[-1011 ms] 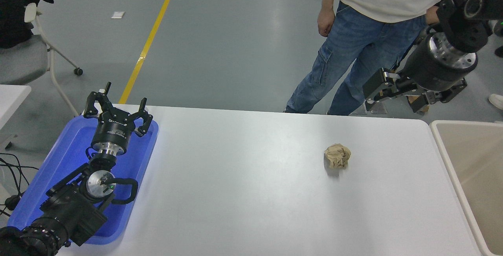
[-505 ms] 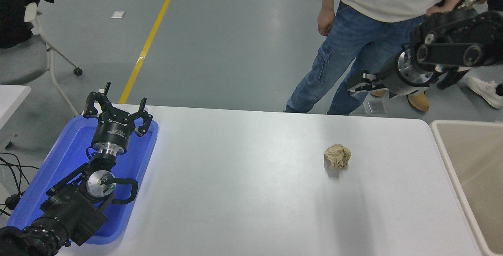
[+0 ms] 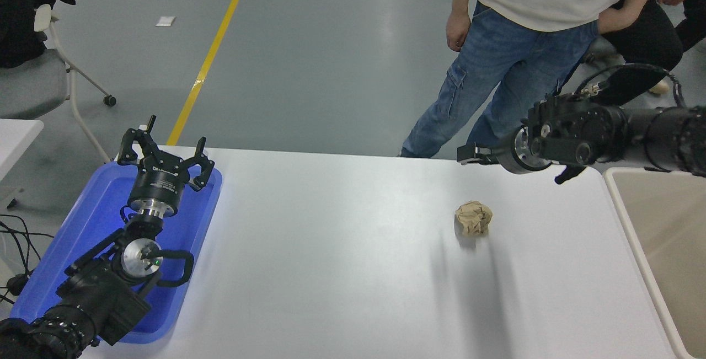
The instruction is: Pick up paper ball place in dustbin
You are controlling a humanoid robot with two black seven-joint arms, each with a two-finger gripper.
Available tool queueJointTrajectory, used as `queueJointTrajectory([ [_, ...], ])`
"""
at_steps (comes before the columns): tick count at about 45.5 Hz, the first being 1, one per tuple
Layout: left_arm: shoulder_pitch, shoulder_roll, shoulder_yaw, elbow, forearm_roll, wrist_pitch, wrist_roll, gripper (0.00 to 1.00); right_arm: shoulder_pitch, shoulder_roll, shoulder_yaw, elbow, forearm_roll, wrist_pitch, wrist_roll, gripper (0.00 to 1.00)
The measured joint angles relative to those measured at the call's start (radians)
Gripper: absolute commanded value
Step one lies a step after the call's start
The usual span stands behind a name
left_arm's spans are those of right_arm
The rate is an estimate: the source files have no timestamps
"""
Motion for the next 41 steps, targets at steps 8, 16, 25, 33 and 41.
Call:
queueJointTrajectory([
  [8, 0.0, 0.0, 0.0, 0.0, 0.0, 0.0, 0.0, 1.0, -0.096, 0.015, 0.052, -0.067, -0.037, -0.031, 0.002, 1.0],
  [16, 0.0, 0.0, 0.0, 0.0, 0.0, 0.0, 0.0, 1.0, -0.163, 0.026, 0.081, -0.108, -0.055, -0.049, 0.017, 1.0],
  [25, 0.0, 0.0, 0.0, 0.0, -0.001, 0.0, 0.0, 1.0, -0.227, 0.041, 0.095, -0.175, -0.063, -0.065, 0.032, 1.0],
  [33, 0.0, 0.0, 0.0, 0.0, -0.001, 0.0, 0.0, 1.0, -0.274, 0.052, 0.099, -0.217, -0.066, -0.073, 0.041, 1.0],
  [41, 0.0, 0.0, 0.0, 0.0, -0.001, 0.0, 0.0, 1.0, -0.309, 0.059, 0.101, -0.238, -0.067, -0.088, 0.046, 1.0],
])
